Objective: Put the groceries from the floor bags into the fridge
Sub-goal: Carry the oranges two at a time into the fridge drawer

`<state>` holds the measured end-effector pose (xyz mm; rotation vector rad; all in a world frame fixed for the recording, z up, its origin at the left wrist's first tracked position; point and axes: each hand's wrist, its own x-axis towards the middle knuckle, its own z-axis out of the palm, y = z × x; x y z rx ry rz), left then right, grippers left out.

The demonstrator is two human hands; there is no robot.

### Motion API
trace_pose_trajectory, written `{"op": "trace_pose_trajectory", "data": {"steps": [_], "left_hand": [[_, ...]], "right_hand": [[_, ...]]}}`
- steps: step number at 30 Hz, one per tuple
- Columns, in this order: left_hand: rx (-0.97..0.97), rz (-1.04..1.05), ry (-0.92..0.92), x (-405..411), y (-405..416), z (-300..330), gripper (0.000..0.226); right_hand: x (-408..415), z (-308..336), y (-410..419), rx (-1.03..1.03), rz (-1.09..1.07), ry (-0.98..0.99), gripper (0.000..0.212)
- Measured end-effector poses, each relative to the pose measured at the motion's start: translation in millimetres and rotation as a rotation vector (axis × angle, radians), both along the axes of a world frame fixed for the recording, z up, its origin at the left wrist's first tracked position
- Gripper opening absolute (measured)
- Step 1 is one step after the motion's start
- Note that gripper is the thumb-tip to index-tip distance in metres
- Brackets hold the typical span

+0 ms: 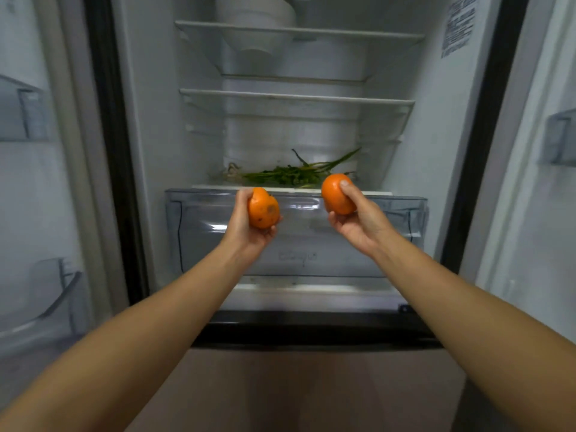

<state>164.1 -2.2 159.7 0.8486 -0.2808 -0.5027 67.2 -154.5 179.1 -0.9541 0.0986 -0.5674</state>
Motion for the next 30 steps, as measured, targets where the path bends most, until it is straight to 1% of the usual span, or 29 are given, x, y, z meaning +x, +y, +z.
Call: {"op": "trace_pose_trajectory", "data": {"steps": [5,9,14,16,17,20,22,25,26,27,28,30], "left_hand": [[0.011,0.031,-0.03,-47,28,-3,0.022],[0.052,0.058,-0.072,-73,44,-9,0.021],[0.104,0.056,-0.081,-81,59,-19,0.024],[0.164,0.018,-0.091,-80,65,-20,0.027],[0.225,-0.012,-0.107,-81,68,-18,0.03],[0.437,-0.098,-0.22,-87,73,0,0.033],[0.488,-0.111,-0.36,-90,69,20,0.032],[0.548,-0.026,-0.614,-81,53,60,0.018],[0.609,-0.008,-0.715,-73,45,74,0.015],[0.69,-0.008,-0.817,-63,34,86,0.013],[0.789,-0.015,-0.911,-51,22,95,0.015],[1.05,-0.056,-1.072,-21,-7,104,0.03]], "right_hand": [[-45,-5,18,-0.031,0.031,0.007,0.019],[-75,-7,32,-0.041,0.053,0.011,0.01],[-97,-11,36,-0.091,0.146,0.066,0.019],[-103,-12,33,-0.095,0.19,0.099,0.02],[-105,-10,29,-0.097,0.208,0.118,0.021],[-110,-2,16,-0.206,0.247,0.212,0.029],[-109,9,7,-0.288,0.271,0.229,0.037],[-95,38,-7,-0.346,0.232,0.155,0.05],[-85,50,-13,-0.405,0.184,0.146,0.052],[-72,61,-20,-0.518,0.117,0.17,0.051],[-58,70,-26,-0.694,0.038,0.234,0.049],[-29,81,-40,-1.135,-0.065,0.453,0.045]]}}
